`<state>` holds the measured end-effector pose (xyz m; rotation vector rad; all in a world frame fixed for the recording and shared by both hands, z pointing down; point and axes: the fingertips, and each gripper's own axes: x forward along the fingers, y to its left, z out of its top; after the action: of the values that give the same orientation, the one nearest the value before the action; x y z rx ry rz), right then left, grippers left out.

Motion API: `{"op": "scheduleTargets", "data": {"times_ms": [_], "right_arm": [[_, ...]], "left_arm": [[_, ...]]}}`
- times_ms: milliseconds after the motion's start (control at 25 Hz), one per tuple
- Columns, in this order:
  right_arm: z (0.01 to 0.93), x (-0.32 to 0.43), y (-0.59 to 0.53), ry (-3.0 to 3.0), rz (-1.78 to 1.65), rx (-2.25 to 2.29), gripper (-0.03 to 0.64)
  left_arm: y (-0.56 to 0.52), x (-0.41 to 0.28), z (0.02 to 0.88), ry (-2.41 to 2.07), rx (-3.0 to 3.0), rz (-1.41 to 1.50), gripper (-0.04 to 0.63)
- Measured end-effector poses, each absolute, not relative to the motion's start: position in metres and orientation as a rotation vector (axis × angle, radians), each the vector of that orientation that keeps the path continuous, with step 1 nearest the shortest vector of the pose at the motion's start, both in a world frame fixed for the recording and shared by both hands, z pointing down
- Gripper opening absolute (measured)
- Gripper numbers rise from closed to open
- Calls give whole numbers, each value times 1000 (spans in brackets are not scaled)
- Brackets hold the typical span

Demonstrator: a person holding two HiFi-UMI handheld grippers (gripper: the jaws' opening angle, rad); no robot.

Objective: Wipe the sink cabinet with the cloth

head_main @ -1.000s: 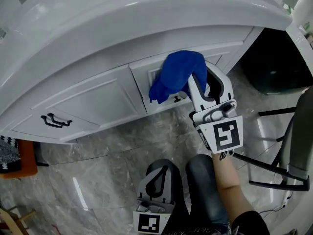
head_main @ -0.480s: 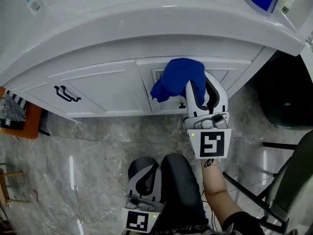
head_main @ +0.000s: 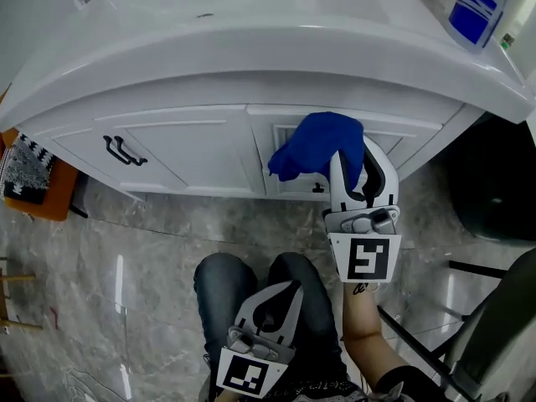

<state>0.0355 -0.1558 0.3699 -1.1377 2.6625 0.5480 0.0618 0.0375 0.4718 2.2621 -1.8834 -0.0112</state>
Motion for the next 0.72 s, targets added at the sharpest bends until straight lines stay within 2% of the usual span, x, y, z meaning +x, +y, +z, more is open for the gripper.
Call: {"op": "scheduleTargets", "data": {"times_ms": [480,720], "right_arm": [[375,71,-171,2653,509,-1190,107],[377,84,-176,2682,490,-1196,107]], "left_arm": [[30,64,493,-1812,2242,-82,5],[32,76,495,-1826,2298,15,5]]}}
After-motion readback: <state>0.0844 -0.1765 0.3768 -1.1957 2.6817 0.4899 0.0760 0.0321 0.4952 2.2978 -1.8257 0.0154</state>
